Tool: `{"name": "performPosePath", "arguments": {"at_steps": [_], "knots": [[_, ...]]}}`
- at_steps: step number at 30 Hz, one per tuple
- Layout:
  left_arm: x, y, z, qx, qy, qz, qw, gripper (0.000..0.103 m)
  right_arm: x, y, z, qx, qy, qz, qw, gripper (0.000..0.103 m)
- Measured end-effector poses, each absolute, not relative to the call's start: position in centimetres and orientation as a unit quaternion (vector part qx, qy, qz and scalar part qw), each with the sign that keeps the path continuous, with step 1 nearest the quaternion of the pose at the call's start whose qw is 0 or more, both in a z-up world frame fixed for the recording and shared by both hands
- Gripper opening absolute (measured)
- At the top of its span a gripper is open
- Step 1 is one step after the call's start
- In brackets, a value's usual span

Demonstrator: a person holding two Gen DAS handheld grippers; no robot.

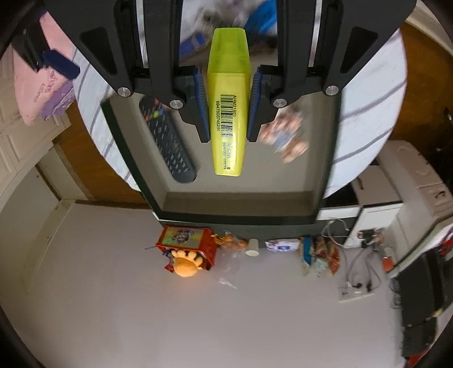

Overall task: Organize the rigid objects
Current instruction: 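Lower the yellow highlighter into the box and open the left tool, then withdraw the left tool from the box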

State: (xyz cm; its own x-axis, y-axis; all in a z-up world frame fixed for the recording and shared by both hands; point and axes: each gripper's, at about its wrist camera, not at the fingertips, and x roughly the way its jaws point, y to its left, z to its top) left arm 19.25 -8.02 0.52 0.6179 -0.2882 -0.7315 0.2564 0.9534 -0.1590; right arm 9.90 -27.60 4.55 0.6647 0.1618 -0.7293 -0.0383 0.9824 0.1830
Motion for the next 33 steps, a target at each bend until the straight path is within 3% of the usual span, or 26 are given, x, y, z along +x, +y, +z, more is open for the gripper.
{"name": "performPosePath", "arguments": {"at_steps": [7, 16, 20, 25, 29, 33], "knots": [[27.4, -12.0, -2.7, -0.016, 0.457, -0.158, 0.875, 0.026, 14.3, -29.3, 4.1, 0.087, 0.408, 0.05, 0.907, 0.08], [30.6, -13.6, -5.9, -0.003, 0.507, -0.122, 0.853, 0.028, 16.6, -31.0, 2.1, 0.103, 0.428, 0.049, 0.897, 0.08], [30.1, -13.1, -5.9, -0.003, 0.504, -0.1, 0.858, 0.063, 16.4, -31.1, 1.9, 0.108, 0.429, 0.05, 0.895, 0.08], [28.8, -12.2, -4.2, -0.006, 0.48, -0.097, 0.872, 0.086, 15.6, -31.1, 2.6, 0.106, 0.425, 0.044, 0.898, 0.08], [25.9, -11.1, -1.8, 0.01, 0.449, -0.087, 0.889, 0.096, 14.1, -31.0, 4.1, 0.104, 0.41, 0.038, 0.905, 0.08], [22.2, -9.4, 0.6, 0.019, 0.421, -0.081, 0.903, 0.098, 12.2, -30.6, 5.6, 0.099, 0.394, 0.034, 0.913, 0.08]]}}
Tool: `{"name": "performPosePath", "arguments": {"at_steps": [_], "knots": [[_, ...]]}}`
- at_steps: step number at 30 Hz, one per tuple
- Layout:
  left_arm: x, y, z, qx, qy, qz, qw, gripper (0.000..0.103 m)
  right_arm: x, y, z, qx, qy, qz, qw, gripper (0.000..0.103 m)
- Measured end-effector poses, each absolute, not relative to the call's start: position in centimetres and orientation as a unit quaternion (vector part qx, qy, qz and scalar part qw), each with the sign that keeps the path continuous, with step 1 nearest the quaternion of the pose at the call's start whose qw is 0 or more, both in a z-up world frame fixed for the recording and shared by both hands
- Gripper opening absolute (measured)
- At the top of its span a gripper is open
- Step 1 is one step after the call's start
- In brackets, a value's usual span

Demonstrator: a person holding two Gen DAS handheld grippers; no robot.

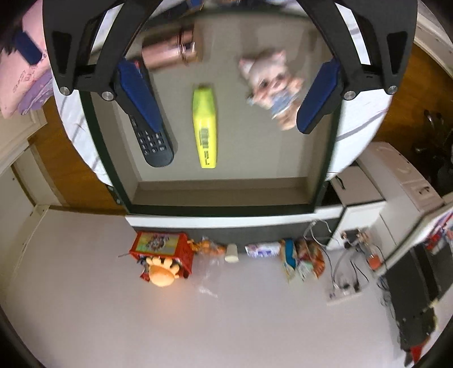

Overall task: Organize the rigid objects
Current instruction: 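Withdraw the left tool from the box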

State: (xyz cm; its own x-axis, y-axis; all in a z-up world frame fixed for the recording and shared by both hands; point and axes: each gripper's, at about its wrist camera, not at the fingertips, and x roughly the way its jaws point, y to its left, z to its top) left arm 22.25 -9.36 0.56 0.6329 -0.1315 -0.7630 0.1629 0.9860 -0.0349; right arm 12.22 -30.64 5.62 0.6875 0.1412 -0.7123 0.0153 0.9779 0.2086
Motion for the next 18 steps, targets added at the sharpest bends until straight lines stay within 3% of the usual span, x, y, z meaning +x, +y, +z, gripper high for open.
{"name": "performPosePath", "arguments": {"at_steps": [9, 18], "knots": [[11.4, -4.4, 4.4, 0.015, 0.374, -0.057, 0.926, 0.102, 6.9, -28.8, 8.5, 0.087, 0.364, 0.031, 0.927, 0.08], [3.1, -0.4, 4.7, -0.014, 0.357, -0.034, 0.934, 0.103, 3.3, -25.7, 8.5, 0.061, 0.362, 0.048, 0.929, 0.08]]}}
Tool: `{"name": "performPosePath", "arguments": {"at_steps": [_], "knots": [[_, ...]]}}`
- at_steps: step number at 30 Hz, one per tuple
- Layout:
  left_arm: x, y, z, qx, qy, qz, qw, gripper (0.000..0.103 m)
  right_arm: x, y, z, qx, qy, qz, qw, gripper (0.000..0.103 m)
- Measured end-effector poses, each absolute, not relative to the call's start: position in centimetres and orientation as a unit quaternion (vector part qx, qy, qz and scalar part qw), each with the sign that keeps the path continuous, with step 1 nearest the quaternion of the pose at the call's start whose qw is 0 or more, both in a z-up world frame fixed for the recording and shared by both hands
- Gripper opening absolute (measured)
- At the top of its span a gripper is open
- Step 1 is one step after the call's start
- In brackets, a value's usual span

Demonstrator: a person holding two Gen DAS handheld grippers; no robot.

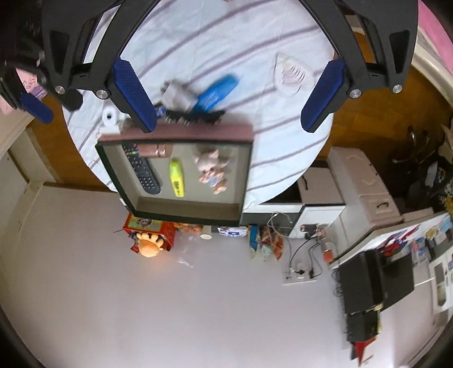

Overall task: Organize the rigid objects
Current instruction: 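Withdraw the left tool from the box, then move the right tool to the white cylindrical device and close on it, then lift the white device with the right tool and carry it over the box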

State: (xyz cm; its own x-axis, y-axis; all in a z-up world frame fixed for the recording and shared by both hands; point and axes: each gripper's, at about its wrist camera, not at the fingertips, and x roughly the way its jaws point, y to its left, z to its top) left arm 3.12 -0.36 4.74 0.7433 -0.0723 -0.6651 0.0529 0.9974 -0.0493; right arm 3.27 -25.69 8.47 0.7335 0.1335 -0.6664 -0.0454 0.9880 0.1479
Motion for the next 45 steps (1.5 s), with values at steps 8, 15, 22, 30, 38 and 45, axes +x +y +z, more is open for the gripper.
{"name": "performPosePath", "arguments": {"at_steps": [8, 15, 22, 30, 38, 45], "knots": [[0.1, 1.9, 1.5, -0.05, 0.376, -0.024, 0.925, 0.103, 1.9, -26.6, 6.1, 0.058, 0.389, 0.029, 0.919, 0.08], [0.9, 1.1, -0.3, -0.049, 0.395, -0.032, 0.917, 0.103, 3.7, -27.6, 2.5, 0.062, 0.424, 0.013, 0.904, 0.08], [2.8, -0.4, -1.9, -0.041, 0.415, -0.045, 0.908, 0.103, 7.2, -27.8, -1.0, 0.054, 0.447, 0.002, 0.893, 0.08], [4.6, -1.7, -3.4, -0.034, 0.432, -0.058, 0.899, 0.103, 10.5, -28.4, -3.7, 0.088, 0.467, 0.001, 0.88, 0.08], [5.2, -1.8, -4.5, -0.035, 0.444, -0.06, 0.893, 0.103, 10.9, -28.0, -4.2, 0.081, 0.461, -0.003, 0.884, 0.06], [5.1, -1.8, -4.4, -0.034, 0.441, -0.062, 0.895, 0.103, 10.2, -28.3, -3.9, 0.092, 0.46, 0.01, 0.883, 0.058]]}}
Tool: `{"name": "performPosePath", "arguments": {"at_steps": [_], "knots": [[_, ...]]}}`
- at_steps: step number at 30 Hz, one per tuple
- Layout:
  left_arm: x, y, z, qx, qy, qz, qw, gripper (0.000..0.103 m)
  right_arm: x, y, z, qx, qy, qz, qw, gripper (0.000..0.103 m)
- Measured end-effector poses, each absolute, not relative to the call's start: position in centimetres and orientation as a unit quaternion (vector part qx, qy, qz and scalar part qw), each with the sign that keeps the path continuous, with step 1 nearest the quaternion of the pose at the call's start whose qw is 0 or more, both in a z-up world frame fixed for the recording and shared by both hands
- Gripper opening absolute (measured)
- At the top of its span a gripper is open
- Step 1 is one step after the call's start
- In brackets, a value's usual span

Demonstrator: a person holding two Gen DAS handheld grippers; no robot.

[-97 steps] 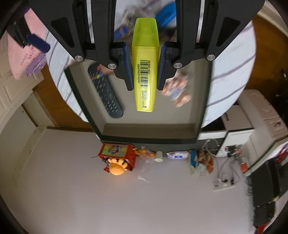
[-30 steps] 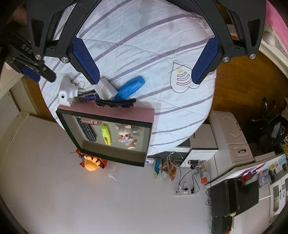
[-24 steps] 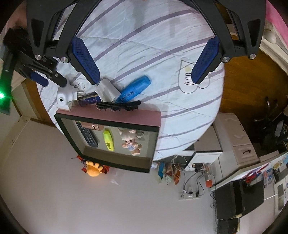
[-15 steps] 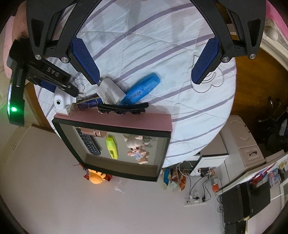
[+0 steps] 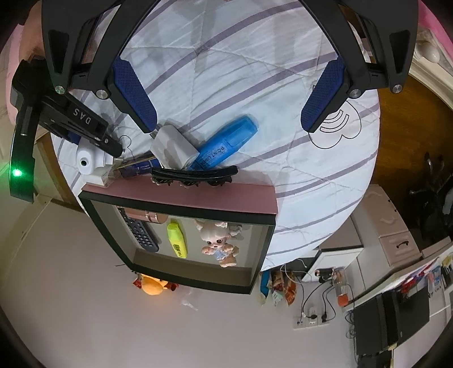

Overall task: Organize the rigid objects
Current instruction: 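Lift the white device with the right tool and carry it over the box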

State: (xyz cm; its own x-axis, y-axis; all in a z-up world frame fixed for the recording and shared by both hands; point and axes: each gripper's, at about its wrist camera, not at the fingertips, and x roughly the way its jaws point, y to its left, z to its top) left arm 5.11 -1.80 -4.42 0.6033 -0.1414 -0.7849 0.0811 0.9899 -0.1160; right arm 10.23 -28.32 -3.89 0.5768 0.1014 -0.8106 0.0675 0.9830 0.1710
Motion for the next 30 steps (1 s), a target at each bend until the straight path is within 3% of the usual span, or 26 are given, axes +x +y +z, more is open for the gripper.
{"name": "performPosePath", "arguments": {"at_steps": [4, 19, 30], "knots": [[4.9, -2.0, -4.2, -0.034, 0.439, -0.064, 0.895, 0.103, 9.4, -28.3, -3.6, 0.1, 0.459, 0.019, 0.883, 0.052], [5.6, -2.3, -2.0, -0.027, 0.413, -0.058, 0.909, 0.103, 8.2, -28.0, 0.5, 0.104, 0.426, 0.055, 0.897, 0.052], [12.7, -1.6, 0.5, -0.024, 0.382, -0.035, 0.923, 0.103, 15.3, -25.4, 4.4, 0.077, 0.401, 0.098, 0.907, 0.052]]}}
